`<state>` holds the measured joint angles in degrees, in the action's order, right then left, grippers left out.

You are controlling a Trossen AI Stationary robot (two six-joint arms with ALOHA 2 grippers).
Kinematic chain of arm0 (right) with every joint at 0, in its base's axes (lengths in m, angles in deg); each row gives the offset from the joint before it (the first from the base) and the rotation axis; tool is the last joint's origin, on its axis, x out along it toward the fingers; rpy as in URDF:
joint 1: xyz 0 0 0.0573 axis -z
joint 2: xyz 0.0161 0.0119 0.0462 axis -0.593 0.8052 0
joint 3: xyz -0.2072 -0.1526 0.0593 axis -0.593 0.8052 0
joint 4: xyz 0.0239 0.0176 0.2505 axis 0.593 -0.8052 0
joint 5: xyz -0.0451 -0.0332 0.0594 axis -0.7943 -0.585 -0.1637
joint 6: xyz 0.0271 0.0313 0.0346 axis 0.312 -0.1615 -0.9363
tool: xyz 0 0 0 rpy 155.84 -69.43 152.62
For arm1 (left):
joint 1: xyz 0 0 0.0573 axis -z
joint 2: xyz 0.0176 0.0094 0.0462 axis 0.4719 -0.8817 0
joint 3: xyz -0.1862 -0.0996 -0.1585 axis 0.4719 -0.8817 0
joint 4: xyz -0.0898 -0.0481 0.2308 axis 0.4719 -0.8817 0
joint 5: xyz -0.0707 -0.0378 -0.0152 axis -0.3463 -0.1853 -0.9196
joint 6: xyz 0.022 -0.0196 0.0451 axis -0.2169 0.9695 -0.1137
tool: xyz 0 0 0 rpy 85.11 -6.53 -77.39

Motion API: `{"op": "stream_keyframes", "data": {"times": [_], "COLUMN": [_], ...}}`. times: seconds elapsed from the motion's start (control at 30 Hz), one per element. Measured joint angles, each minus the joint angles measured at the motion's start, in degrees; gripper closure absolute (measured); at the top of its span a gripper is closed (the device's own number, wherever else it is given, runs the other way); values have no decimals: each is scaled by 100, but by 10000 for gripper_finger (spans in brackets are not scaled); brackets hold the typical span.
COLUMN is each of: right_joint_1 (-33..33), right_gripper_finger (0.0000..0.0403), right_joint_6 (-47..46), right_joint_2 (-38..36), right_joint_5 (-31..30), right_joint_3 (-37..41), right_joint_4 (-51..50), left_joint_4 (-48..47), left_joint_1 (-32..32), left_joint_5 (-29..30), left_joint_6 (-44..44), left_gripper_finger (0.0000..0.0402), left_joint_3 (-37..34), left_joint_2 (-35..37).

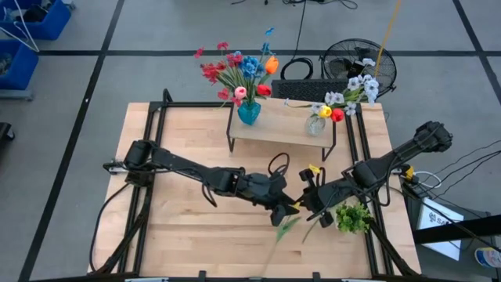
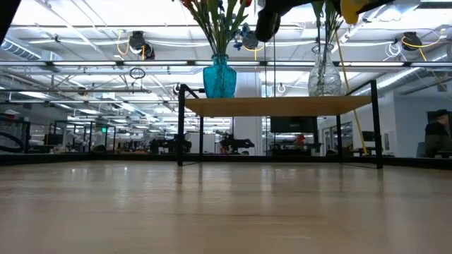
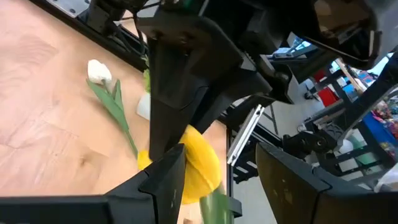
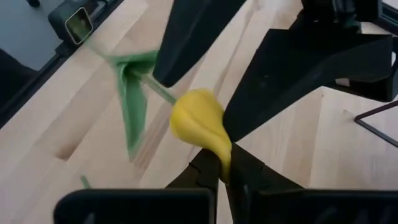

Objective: Pick and place flowers into a vace then onto a shelf
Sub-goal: Put the yellow tulip into the transparent vase

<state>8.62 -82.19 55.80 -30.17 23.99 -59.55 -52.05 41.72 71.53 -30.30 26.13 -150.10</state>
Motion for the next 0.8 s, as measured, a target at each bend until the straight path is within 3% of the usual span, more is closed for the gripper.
{"op": "stream_keyframes", "data": {"times": [0.7,0.8], "right_joint_1": [3,3], "right_gripper_finger": [383,379], "right_joint_6": [-44,-45], "right_joint_2": [0,0], "right_joint_5": [-25,-20], "right_joint_3": [3,2], "right_joint_4": [194,184], "left_joint_4": [-327,-327], "left_joint_1": [-225,-221], "left_joint_5": [-263,-331], "left_joint_6": [-303,-347], "left_gripper_finger": [384,393], "left_joint_3": [11,11], "left_joint_2": [2,2]}}
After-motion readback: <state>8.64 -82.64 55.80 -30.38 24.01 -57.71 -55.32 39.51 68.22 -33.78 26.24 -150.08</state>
